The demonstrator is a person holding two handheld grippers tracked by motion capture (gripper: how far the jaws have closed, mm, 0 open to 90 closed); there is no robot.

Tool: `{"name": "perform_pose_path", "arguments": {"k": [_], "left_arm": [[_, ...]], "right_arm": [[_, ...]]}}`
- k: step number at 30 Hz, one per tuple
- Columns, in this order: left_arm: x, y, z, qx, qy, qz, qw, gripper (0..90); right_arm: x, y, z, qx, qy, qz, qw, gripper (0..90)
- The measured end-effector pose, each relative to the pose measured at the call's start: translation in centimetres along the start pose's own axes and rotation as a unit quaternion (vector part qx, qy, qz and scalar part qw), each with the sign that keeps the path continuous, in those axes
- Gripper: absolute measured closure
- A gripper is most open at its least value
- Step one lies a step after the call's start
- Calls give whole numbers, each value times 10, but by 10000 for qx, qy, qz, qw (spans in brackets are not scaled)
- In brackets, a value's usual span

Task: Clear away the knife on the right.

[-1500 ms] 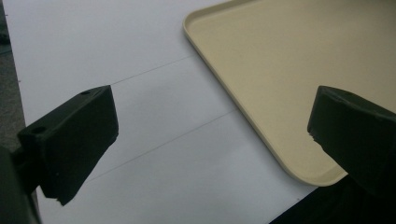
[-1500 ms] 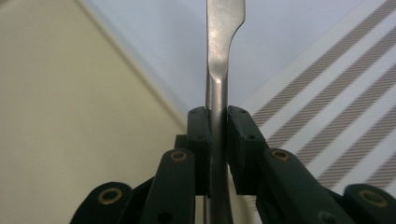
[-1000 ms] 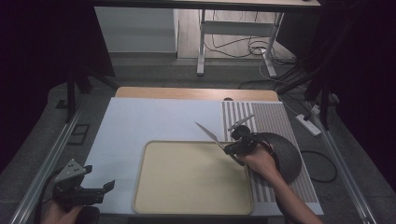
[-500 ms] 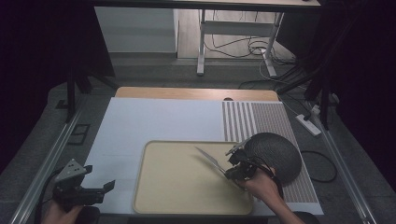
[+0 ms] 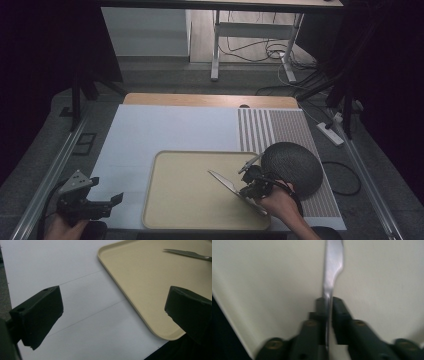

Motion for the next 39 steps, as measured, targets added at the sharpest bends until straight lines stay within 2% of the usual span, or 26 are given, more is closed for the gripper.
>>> {"name": "perform_pose_path", "arguments": {"k": [4,5,6,9,11,13,14,15,16,18,19,22,28,33,39], "left_arm": [[0,0,0,-7,12,-18,10000,18],[0,0,0,-9,1,-5,10000,18],[0,0,0,-9,1,-5,10000,18],[-1,0,0,-18,-6,12,10000,19],[-1,-1,0,6,-11,25,10000,19],[-1,-1,0,1,-13,19,10000,19],[-1,-1,0,-1,-14,15,10000,19],[0,-1,0,-7,-11,11,10000,19],[0,-1,0,-11,-3,0,10000,19],[0,-1,0,-19,-1,-14,10000,19],[0,-1,0,-21,-2,-15,10000,19],[0,-1,0,-8,-13,-4,10000,19],[0,-1,0,-22,-16,-29,10000,20],[0,-1,0,-22,-27,-29,10000,19],[1,-1,0,-16,-29,-39,10000,19]], "right_arm": [[-8,24,-5,128,67,437,9989,900],[-12,37,-13,120,106,671,9976,900],[-12,37,-13,120,106,671,9976,900],[-14,49,-29,-13,100,918,9957,900],[-15,51,-38,-162,182,979,9949,900],[-12,50,-44,-234,155,1007,9945,900],[-11,51,-44,-170,205,952,9951,900],[-2,49,-42,-240,-55,979,9949,900],[-2,49,-42,-240,-55,979,9949,900],[10,42,-38,-298,-216,831,9959,900],[10,42,-38,-298,-216,831,9959,900],[22,32,-31,-421,-464,735,9953,900],[39,8,-19,-421,-499,254,9975,900],[44,-3,-14,-397,-497,69,9979,900],[46,-10,-10,-407,-511,-34,9979,900]]}}
Point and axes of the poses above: each handheld gripper's, and its own axes: z roughly backward along the jaws, y roughly out of its top, x roughly to its right, the point moved 6 cm from there along -z, roughly forward along the jaws, and after that the axes turned 9 degrees about z, right-handed, at the moved point
